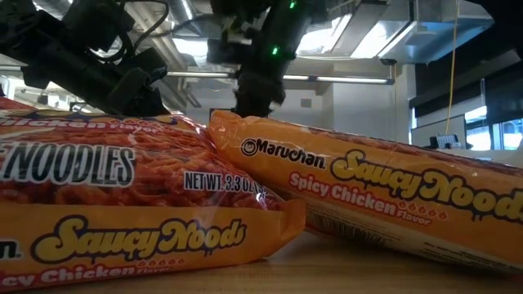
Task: Sort Maruchan noodles
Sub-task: Put the yellow noodle pack into the center white bin, then put the middle top black noodle pack into the left white bin
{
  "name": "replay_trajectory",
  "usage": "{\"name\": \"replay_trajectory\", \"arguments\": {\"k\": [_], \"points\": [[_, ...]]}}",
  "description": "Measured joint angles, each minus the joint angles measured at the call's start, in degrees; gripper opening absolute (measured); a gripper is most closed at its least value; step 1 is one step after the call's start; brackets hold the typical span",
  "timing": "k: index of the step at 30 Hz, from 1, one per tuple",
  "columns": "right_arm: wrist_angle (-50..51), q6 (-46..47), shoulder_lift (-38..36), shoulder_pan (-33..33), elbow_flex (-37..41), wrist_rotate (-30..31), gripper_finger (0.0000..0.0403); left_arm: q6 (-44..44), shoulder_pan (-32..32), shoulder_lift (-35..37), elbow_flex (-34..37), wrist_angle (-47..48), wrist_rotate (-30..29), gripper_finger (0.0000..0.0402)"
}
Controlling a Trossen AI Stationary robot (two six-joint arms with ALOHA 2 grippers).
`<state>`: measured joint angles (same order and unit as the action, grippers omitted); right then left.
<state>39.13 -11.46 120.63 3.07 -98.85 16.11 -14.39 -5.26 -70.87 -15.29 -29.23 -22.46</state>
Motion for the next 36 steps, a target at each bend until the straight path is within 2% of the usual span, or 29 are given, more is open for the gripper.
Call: {"name": "replay_trajectory", "arguments": {"k": [7,11,15,22,31,36], "points": [[7.41,4.04,-6.93,0.00,-0.02,0.34,0.0239,0.00,0.00,0.00,0.00,0.01,0.06,0.0192],[12.53,5.92,-10.99,-0.02,0.57,0.60,0.0239,0.00,0.00,0.00,0.00,0.02,0.48,0.0192],[10.83,6.93,-15.89,-0.18,6.59,0.76,0.0226,0.00,0.00,0.00,0.00,0.04,0.93,0.0192],[-1.50,9.25,-26.62,-1.05,25.08,-0.71,0.0198,-0.06,0.00,0.00,0.00,-0.24,2.44,0.0192],[-24.06,11.67,-40.24,-5.89,47.34,-9.56,0.0189,1.44,2.24,0.00,-0.15,0.08,4.40,0.0192],[-31.49,11.69,-43.87,-8.25,54.64,-12.38,0.0189,0.80,3.86,1.68,-3.52,8.77,7.19,0.0192]]}}
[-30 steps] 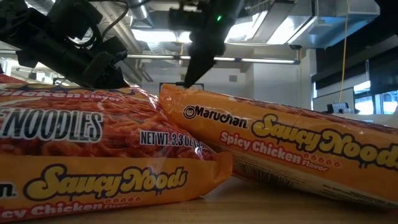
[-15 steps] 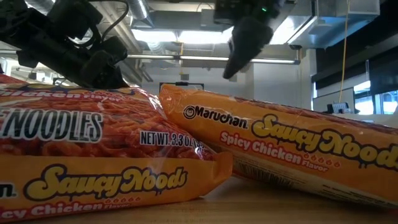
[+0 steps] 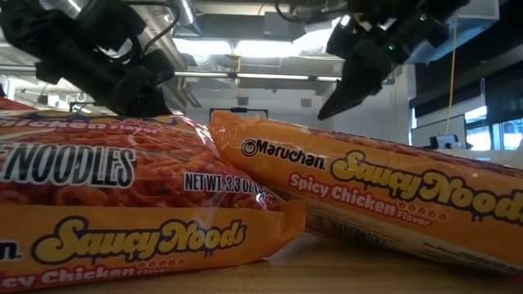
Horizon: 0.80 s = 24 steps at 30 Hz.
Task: Sort Maruchan noodles
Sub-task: Put the middle top black noodle pack into the left white bin
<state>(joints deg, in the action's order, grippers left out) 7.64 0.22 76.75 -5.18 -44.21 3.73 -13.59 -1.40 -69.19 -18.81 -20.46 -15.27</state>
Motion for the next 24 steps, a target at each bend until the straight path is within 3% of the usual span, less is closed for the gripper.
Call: {"name": "replay_trajectory", "arguments": {"k": [5,9,13,18,24], "points": [[-2.55,-0.53,0.96,-0.13,1.32,-0.11,0.0189,-2.25,0.76,3.34,-8.84,18.95,1.31,0.0192],[-3.69,-1.98,2.04,-0.10,1.36,-1.25,0.0189,-2.96,0.75,5.56,-16.56,34.96,-1.77,0.0192],[-5.91,-2.69,3.22,-0.08,1.35,-3.29,0.0189,-4.30,0.75,6.12,-22.59,45.15,-2.12,0.0192],[-6.63,-3.64,4.23,-0.12,1.31,-2.52,0.0189,-4.39,0.75,6.03,-25.93,49.00,-2.66,0.0192],[-6.82,-3.42,4.19,-0.64,1.36,5.76,0.0189,-4.34,0.75,5.84,-24.47,47.11,-3.66,0.0192]]}}
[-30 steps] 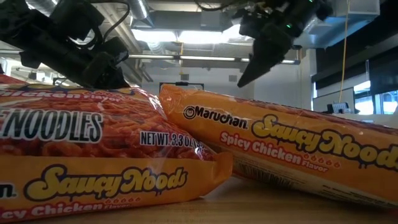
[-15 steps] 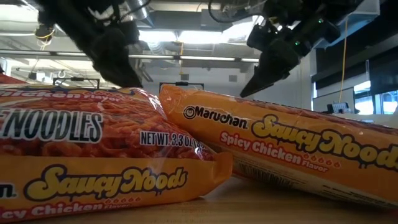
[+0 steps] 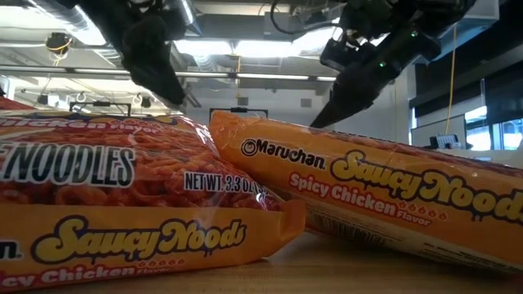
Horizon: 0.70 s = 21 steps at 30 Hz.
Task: Sort Maruchan noodles
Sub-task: Put the middle top black noodle pack into the left white bin
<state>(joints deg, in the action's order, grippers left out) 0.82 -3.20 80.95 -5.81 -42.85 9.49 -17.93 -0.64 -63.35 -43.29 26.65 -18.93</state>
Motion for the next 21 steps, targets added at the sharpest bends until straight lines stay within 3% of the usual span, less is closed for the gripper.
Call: {"name": "replay_trajectory", "arguments": {"k": [6,9,15,21], "points": [[-0.98,1.33,0.00,-0.64,0.00,13.53,0.0189,-1.43,-0.02,-0.02,6.11,-5.47,0.05,0.0192],[-1.15,0.90,0.31,-1.39,0.00,14.79,0.0189,-1.46,-0.02,-0.02,8.33,-9.23,0.08,0.0192],[-1.54,1.83,3.30,-6.79,-0.04,14.64,0.0189,0.03,-0.02,0.00,11.53,-16.02,-0.01,0.0192],[-8.61,3.85,8.05,-14.82,-0.10,2.46,0.0188,1.55,-0.02,-0.01,15.77,-23.66,-0.02,0.0192]]}}
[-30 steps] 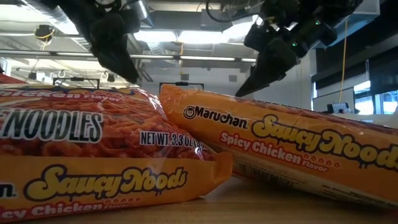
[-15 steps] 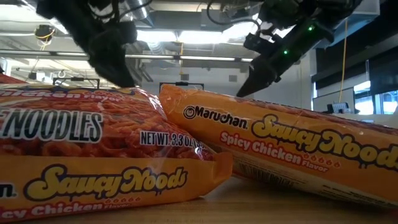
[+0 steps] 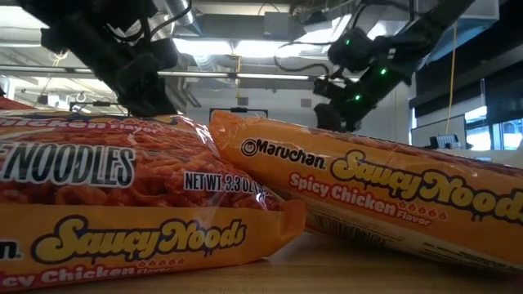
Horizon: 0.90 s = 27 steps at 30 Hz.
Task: Sort Maruchan noodles
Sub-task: Put the middle top black noodle pack into the left white bin
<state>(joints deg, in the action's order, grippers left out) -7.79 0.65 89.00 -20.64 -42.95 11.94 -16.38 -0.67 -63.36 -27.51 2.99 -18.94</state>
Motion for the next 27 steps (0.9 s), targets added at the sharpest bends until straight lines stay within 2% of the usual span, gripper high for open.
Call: {"name": "replay_trajectory", "arguments": {"k": [4,9,20,23,27], "points": [[-2.77,0.04,3.64,-4.07,-1.88,-4.51,0.0188,0.46,0.00,-0.01,2.29,-4.67,-0.02,0.0192],[-0.51,-0.46,7.26,-7.32,-5.74,-7.46,0.0188,0.48,0.00,-0.01,2.74,-5.29,-0.02,0.0192],[24.74,-4.10,3.32,-9.93,-14.07,-10.05,0.0188,0.44,-0.01,-0.01,2.74,-5.23,-0.02,0.0192],[24.90,-4.07,2.11,-9.91,-14.15,-10.05,0.0188,0.43,-0.17,-0.01,2.74,-5.27,-0.02,0.0192],[17.69,-2.80,2.98,-9.78,-13.92,-10.50,0.0188,0.44,-0.26,-0.01,2.74,-6.54,-0.04,0.0192]]}}
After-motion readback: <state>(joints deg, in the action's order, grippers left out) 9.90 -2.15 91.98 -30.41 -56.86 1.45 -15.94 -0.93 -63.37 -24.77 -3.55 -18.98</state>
